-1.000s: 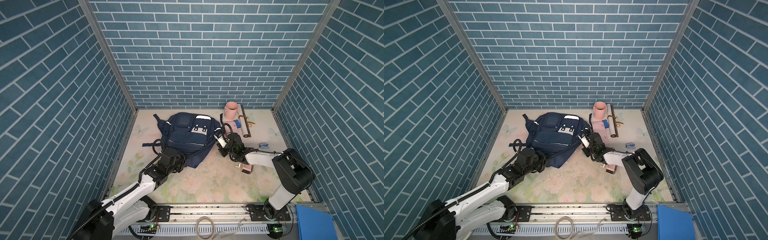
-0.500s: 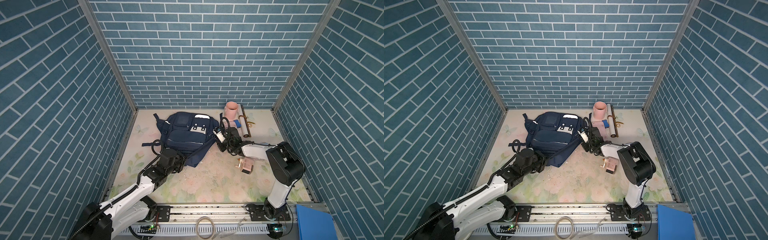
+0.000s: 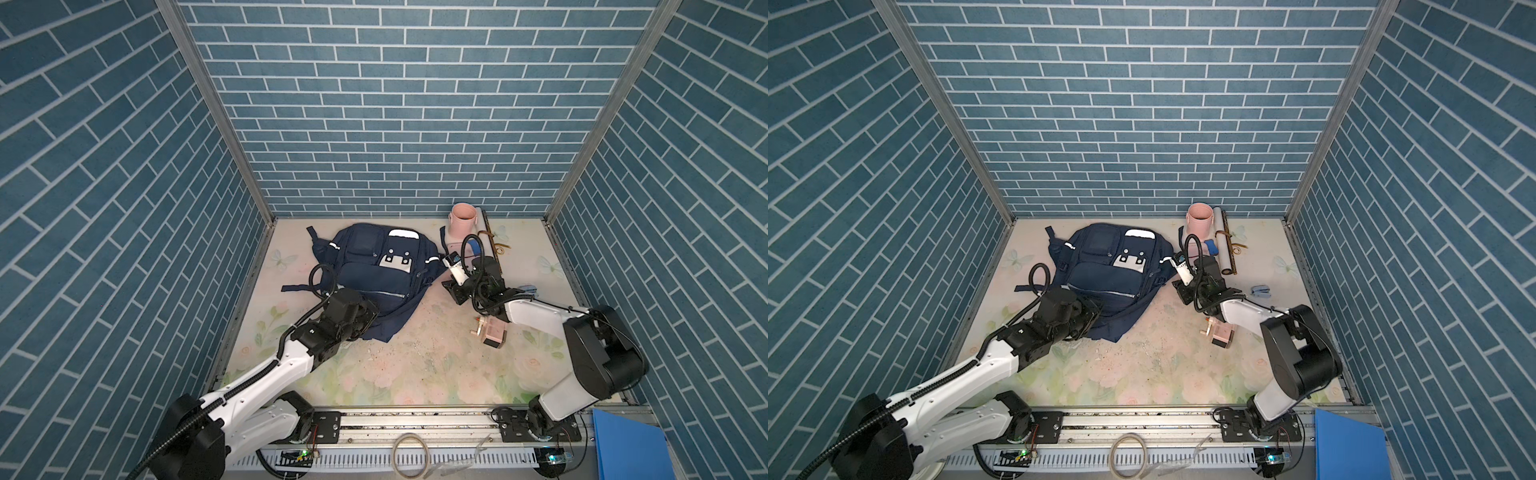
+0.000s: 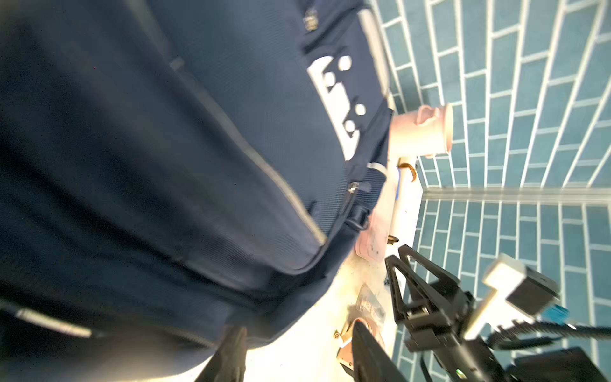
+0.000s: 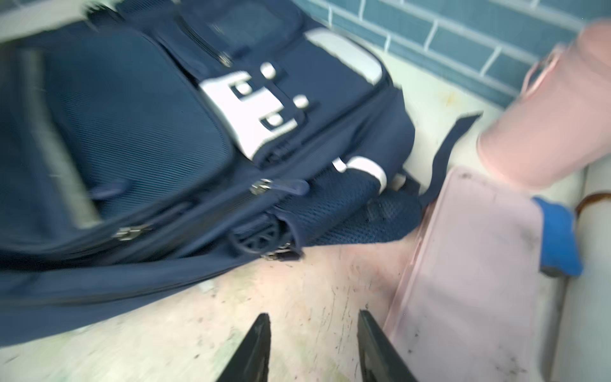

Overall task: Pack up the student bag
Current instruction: 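Release the zipper pull and withdraw the right gripper while the left moves onto the bag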

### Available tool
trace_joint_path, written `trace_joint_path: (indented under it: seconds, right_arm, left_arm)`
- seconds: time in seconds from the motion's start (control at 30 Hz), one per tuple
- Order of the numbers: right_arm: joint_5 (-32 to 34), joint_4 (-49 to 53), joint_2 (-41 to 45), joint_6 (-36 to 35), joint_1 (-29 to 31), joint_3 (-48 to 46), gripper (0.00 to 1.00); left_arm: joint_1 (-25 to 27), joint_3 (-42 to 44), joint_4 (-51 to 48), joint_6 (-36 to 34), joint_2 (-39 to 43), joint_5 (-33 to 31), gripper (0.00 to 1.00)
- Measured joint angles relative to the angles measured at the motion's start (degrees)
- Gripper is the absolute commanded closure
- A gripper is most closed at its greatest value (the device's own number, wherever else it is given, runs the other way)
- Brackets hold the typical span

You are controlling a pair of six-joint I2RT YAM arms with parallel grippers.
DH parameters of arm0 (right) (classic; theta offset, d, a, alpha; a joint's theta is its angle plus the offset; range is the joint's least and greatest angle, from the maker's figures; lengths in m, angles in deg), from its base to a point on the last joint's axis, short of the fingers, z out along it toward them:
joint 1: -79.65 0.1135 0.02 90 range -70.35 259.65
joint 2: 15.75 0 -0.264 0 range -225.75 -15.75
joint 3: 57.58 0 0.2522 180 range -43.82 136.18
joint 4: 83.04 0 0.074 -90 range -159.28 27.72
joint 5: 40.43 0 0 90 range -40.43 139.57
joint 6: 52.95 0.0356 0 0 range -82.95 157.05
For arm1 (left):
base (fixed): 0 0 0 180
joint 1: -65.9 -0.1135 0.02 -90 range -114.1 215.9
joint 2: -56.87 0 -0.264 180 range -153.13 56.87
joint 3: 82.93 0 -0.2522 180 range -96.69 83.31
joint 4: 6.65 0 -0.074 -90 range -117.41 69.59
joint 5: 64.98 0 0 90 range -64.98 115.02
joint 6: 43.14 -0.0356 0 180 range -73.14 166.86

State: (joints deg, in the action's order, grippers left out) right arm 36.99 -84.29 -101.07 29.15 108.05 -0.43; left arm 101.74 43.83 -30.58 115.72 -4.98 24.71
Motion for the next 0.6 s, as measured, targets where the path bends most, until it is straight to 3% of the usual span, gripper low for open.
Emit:
trace_joint_path:
  seconds: [0.23, 0.37, 0.47, 0.6]
  right_arm:
    - [-1.7, -0.4, 7.4, 2.1, 0.1, -4.2, 0.5]
    - [-1.6, -0.1, 9.5, 3.1, 0.1, -5.4, 0.49]
    - [-1.2, 0.0, 10.5, 3.2, 0.1, -5.4, 0.48]
    - [-0.5, 0.1, 10.7, 3.2, 0.1, -5.9, 0.47]
  left_arm:
    - [0.1, -16.0, -7.7, -35.3, -12.4, -1.0, 0.48]
    - [0.6, -19.8, -10.6, -56.3, -18.9, -1.1, 0.48]
    - [1.2, -19.8, -12.8, -67.1, -22.0, -1.3, 0.46]
    - [2.4, -19.8, -13.3, -74.2, -24.4, -1.2, 0.43]
